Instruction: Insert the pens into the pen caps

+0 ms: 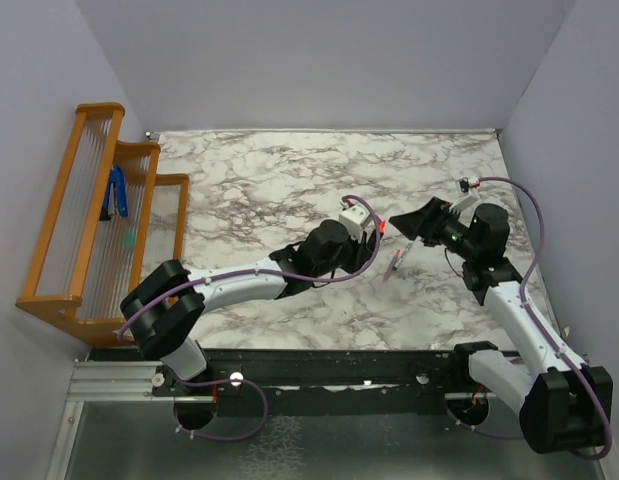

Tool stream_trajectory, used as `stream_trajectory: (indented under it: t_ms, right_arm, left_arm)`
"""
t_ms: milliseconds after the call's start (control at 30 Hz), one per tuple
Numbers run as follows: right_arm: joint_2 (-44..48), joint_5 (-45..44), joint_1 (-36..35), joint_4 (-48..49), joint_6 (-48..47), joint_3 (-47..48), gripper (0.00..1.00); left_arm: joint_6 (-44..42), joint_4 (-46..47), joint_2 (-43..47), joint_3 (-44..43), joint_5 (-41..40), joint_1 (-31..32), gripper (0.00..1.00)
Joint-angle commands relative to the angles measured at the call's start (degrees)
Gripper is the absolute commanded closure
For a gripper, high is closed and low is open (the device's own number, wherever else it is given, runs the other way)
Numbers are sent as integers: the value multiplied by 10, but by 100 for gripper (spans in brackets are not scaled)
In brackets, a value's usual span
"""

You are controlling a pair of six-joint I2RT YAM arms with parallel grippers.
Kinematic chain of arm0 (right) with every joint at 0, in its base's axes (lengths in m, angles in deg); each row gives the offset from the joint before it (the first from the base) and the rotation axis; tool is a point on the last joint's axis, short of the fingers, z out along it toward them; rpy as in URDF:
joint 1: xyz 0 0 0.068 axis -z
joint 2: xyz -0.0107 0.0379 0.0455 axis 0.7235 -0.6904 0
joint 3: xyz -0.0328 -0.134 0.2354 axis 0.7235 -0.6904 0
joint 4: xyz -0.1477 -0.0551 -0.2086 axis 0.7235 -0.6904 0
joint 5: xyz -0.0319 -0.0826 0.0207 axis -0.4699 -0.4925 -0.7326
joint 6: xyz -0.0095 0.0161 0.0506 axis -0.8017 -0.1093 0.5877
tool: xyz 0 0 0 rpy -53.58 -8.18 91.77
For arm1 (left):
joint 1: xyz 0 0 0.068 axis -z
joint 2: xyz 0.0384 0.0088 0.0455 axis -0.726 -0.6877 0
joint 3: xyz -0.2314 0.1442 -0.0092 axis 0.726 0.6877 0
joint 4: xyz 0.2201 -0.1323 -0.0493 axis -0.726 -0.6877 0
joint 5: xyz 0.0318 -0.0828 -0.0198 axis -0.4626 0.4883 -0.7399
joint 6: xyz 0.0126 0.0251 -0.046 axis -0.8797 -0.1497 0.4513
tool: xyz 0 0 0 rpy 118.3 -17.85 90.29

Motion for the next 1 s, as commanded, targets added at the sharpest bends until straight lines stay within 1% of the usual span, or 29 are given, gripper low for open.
stream_trajectory:
  t_ms: [0, 200, 333, 533, 733, 867, 933, 967]
  right_arm:
    - [-13, 17, -7, 12, -7, 5, 30]
    - [-23, 15, -15, 19, -8, -4, 35]
    - [-26, 16, -22, 26, -8, -6, 36]
    - [-33, 10, -29, 22, -17, -5, 44]
    - [-35, 4, -30, 18, -23, -9, 57]
    - [-40, 4, -29, 20, -25, -11, 67]
    - [-43, 4, -29, 21, -28, -12, 74]
    - [-46, 4, -30, 22, -28, -13, 79]
  left_arm:
    - [-8, 27, 6, -17, 10, 9, 100]
    - [-12, 30, -1, -30, 6, 12, 100]
    - [-13, 33, -16, -42, 9, 13, 100]
    - [-15, 40, -42, -64, 17, 15, 100]
    - [-17, 43, -48, -73, 22, 19, 100]
    - [-17, 46, -42, -68, 21, 19, 100]
    - [-18, 47, -38, -64, 18, 19, 100]
    - [-18, 48, -36, -62, 17, 19, 100]
